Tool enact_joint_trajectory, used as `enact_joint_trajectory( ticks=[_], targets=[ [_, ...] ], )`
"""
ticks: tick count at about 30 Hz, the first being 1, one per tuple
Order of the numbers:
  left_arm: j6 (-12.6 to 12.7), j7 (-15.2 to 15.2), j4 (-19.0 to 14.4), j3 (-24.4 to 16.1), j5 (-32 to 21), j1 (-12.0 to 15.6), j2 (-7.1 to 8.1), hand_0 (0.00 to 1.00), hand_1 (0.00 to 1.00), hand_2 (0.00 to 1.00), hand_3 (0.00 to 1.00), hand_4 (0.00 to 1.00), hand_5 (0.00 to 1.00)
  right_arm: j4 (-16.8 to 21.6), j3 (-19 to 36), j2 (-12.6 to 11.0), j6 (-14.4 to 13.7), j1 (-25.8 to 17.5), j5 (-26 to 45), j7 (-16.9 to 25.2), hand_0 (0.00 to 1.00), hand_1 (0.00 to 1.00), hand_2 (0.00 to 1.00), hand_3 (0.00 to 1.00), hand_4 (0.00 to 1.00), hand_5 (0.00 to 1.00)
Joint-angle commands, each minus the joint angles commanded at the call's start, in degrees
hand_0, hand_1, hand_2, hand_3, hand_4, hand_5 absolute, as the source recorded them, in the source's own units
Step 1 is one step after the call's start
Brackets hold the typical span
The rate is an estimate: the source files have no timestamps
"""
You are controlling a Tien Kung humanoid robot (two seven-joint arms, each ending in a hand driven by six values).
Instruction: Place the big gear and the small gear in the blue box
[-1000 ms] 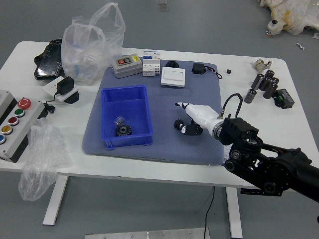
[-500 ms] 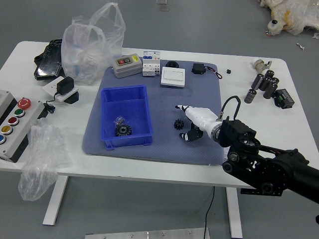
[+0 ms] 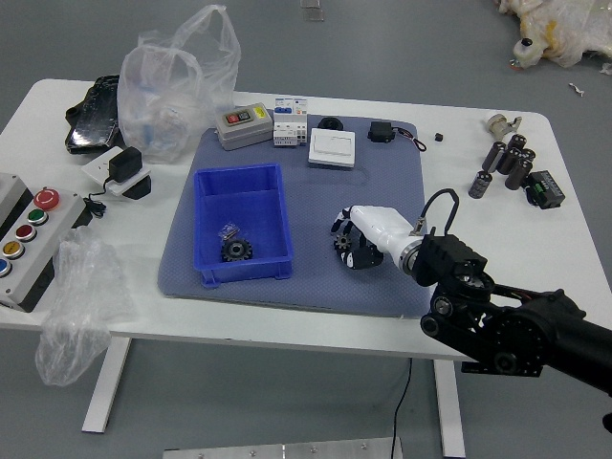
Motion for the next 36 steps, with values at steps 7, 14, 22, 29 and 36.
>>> enact_joint_trajectory(
  ticks=[7,14,22,29,36],
  targets=[
    [0.0,-0.1,0.0,0.1,-0.1,-0.1,0.04,0.680,0.637,0.653,0.775,0.721,0.590,-0.5,-0.1,0.1,0.0,0.1,0.6,0.2,0.270,0.354,0.508,0.596,0.607,0.146],
    [0.0,-0.2,0.0,0.2,-0.3,-0.1,0.00,0.680,0.636,0.653,0.775,0.723,0.595,-0.2,0.8,-0.2,-0.2,0.3,-0.1,0.3,0.269,0.355,0.508,0.597,0.595,0.159],
    [0.0,0.0,0.0,-0.1,0.0,0.0,0.04,0.680,0.636,0.653,0.775,0.724,0.595,2.3,3.0,0.1,-0.4,4.2,-2.5,-0.3,0.269,0.360,0.504,0.593,0.591,0.174],
    [0.0,0.3,-0.1,-0.5,0.6,-0.2,0.14,0.680,0.636,0.653,0.775,0.724,0.596,4.5,-0.6,3.5,-1.6,10.0,-2.4,1.4,0.313,0.393,0.497,0.586,0.577,0.184],
    [-0.1,0.7,-0.2,-1.0,1.2,-0.2,0.19,0.680,0.636,0.653,0.775,0.724,0.596,5.9,-6.9,6.7,-1.0,13.4,-0.8,4.3,0.383,0.474,0.512,0.600,0.573,0.185]
  ],
)
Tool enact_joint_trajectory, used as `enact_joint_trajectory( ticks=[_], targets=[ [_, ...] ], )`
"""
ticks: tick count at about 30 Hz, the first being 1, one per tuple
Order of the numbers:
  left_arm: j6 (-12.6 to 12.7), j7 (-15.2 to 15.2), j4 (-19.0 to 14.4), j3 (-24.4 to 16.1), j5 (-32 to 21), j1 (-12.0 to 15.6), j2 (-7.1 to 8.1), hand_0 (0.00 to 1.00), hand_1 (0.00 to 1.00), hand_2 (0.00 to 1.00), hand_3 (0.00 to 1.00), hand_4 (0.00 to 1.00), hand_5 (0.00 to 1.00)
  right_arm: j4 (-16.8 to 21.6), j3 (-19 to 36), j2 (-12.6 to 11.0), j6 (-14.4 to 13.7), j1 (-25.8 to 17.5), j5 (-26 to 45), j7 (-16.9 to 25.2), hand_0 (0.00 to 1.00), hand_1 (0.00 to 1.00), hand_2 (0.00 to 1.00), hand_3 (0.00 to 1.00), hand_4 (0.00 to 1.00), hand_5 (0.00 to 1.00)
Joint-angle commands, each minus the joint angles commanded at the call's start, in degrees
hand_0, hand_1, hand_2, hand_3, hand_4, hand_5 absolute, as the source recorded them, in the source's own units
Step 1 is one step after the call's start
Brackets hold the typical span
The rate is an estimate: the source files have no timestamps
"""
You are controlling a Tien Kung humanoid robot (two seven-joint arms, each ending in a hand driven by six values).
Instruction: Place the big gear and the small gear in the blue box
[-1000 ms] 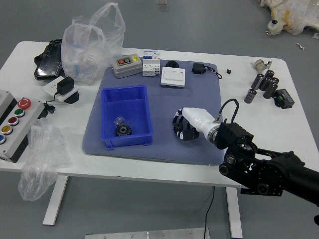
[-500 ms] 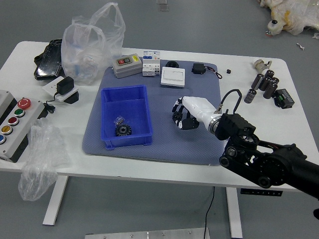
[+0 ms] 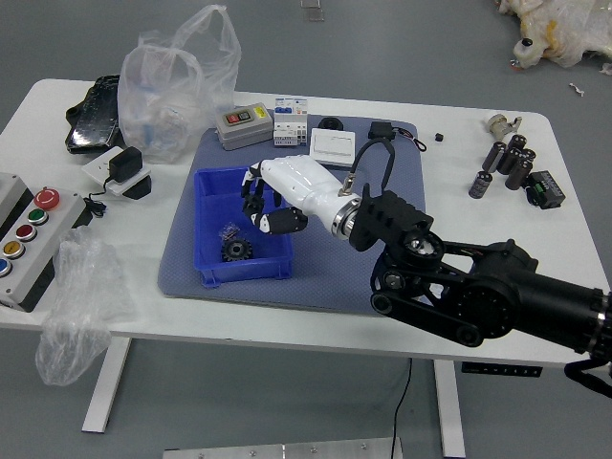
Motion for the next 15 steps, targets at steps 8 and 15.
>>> enact_joint_trajectory(
  ticks=[8,15],
  targets=[
    [-0.1,0.4,-0.1,-0.7,0.8,0.0,0.15,0.680,0.636,0.654,0.775,0.726,0.594,-0.9,-2.5,1.8,2.5,2.0,0.3,-0.6,0.440,0.659,0.799,0.784,0.564,0.196],
    [-0.3,1.4,-0.1,-1.2,1.1,0.1,0.14,0.681,0.636,0.654,0.776,0.727,0.589,-1.6,-3.0,2.1,1.9,2.1,1.0,-0.5,0.474,0.816,0.985,0.998,0.578,0.193]
  ],
)
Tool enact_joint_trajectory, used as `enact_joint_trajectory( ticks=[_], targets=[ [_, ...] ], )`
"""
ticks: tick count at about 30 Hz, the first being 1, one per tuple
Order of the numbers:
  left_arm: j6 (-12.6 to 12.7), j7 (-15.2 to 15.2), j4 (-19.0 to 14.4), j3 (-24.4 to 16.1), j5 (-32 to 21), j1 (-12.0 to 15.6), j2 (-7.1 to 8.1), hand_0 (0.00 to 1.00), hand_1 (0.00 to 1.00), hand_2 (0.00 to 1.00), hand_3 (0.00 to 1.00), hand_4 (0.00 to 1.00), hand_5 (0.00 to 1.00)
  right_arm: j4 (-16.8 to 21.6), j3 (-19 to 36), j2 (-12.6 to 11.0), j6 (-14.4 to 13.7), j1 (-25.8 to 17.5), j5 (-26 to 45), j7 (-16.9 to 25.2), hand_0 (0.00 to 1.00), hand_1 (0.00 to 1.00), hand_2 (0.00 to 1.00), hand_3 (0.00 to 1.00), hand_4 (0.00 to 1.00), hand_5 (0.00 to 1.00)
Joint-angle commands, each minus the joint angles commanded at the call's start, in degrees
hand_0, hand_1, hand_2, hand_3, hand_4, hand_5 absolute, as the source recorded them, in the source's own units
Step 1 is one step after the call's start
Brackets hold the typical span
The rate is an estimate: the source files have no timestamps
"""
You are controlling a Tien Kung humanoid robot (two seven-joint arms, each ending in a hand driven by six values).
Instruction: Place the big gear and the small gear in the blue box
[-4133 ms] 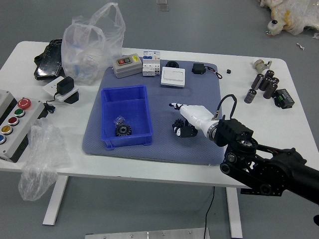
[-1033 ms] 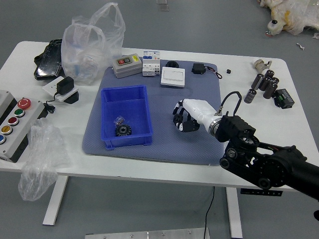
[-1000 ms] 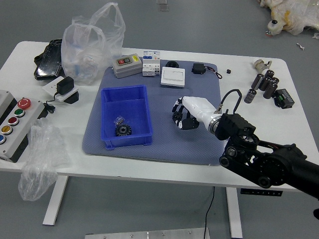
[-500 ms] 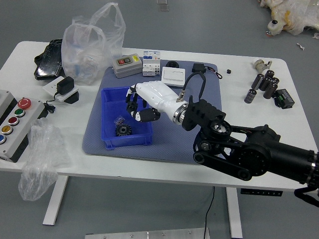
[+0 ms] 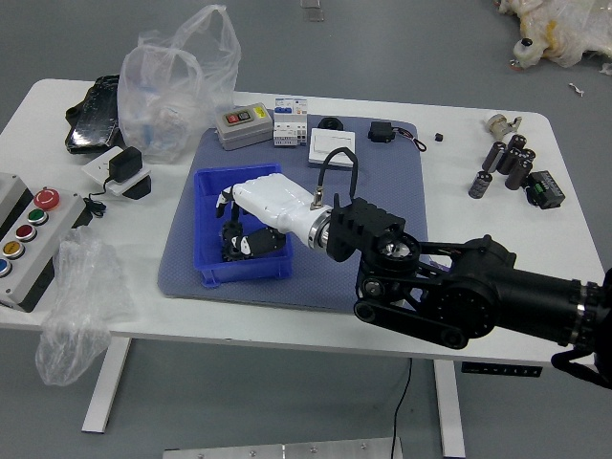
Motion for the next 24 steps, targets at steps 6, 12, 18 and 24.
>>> enact_joint_trajectory(
  ticks=[6,12,18,24],
  targets=[
    [-0.1,0.3,0.0,-0.3,0.5,0.0,0.06,0.681,0.637,0.654,0.776,0.728,0.589,-0.5,-0.1,0.0,-1.5,-0.4,1.0,0.5,0.459,0.825,0.992,0.998,0.580,0.198],
    [-0.1,0.3,0.1,-0.4,0.6,0.1,-0.11,0.682,0.636,0.654,0.776,0.729,0.585,-0.5,2.2,-0.8,-3.9,-2.0,1.1,1.6,0.461,0.817,0.980,0.998,0.584,0.207],
    [0.0,0.2,0.1,-0.1,0.0,0.3,-0.20,0.683,0.637,0.654,0.777,0.731,0.582,-0.2,8.2,-3.2,-9.4,-6.6,2.7,4.8,0.496,0.825,0.970,0.998,0.584,0.214],
    [0.0,0.4,0.1,0.1,-0.6,0.6,-0.26,0.685,0.637,0.657,0.780,0.736,0.572,0.0,16.8,-6.6,-16.6,-13.5,8.8,11.8,0.864,0.929,0.980,0.998,0.606,0.252]
  ],
)
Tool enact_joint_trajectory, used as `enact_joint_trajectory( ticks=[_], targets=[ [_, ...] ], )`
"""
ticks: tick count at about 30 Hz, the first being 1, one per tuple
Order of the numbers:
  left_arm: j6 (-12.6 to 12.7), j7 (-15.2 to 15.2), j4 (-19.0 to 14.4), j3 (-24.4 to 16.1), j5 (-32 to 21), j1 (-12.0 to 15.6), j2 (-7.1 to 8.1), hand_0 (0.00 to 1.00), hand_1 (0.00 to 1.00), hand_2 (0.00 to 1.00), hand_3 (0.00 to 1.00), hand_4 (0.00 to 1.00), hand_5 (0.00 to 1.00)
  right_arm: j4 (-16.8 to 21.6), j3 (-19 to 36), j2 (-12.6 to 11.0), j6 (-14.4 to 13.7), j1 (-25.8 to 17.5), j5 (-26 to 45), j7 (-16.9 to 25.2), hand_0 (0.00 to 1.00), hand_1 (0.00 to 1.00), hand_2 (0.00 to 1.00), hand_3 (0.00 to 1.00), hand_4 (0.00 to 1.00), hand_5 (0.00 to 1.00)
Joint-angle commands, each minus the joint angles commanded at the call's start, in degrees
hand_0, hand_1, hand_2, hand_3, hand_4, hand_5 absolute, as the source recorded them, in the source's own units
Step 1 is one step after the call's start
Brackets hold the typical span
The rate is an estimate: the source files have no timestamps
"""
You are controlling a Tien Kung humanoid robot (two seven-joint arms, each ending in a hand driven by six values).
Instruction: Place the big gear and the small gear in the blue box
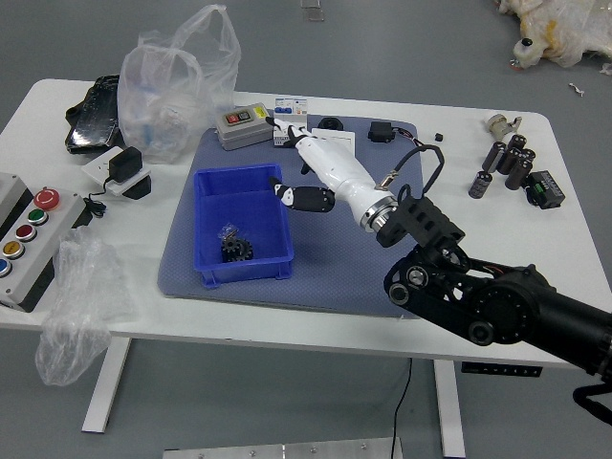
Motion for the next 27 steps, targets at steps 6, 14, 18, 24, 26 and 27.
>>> enact_joint_trajectory(
  ticks=[6,14,18,24,26,27],
  targets=[
    [-0.1,0.0,0.1,0.2,-0.1,-0.2,0.23,0.685,0.641,0.658,0.780,0.737,0.569,-0.7,10.0,-2.7,-3.8,-7.8,7.1,8.3,0.935,0.909,0.969,0.985,0.662,0.352],
    [-0.6,-0.2,0.2,0.1,1.2,-1.1,0.98,0.686,0.643,0.659,0.780,0.738,0.565,-0.9,22.1,-4.8,-4.6,-17.8,12.6,18.7,0.945,0.910,0.971,0.986,0.716,0.475],
    [-0.6,-0.6,0.3,0.4,1.0,-1.0,1.32,0.687,0.641,0.659,0.781,0.739,0.563,-0.4,27.4,-5.5,-4.3,-22.8,13.4,21.8,0.948,0.911,0.976,0.983,0.738,0.508],
    [-0.4,-0.6,0.3,0.3,0.6,-0.5,1.49,0.688,0.642,0.660,0.781,0.742,0.557,-0.3,33.2,-6.0,-4.0,-27.1,13.3,22.6,0.947,0.913,0.977,0.982,0.743,0.510],
    [-0.4,-0.7,0.4,0.3,0.5,-0.4,1.34,0.688,0.642,0.660,0.781,0.742,0.557,-0.3,34.5,-5.7,-4.0,-27.6,13.1,22.7,0.947,0.913,0.977,0.982,0.743,0.510],
    [-0.3,-0.7,0.4,0.3,0.4,-0.3,1.26,0.688,0.642,0.660,0.781,0.742,0.557,-0.3,35.1,-5.6,-4.0,-27.8,13.1,22.7,0.947,0.913,0.977,0.982,0.743,0.510]
  ],
)
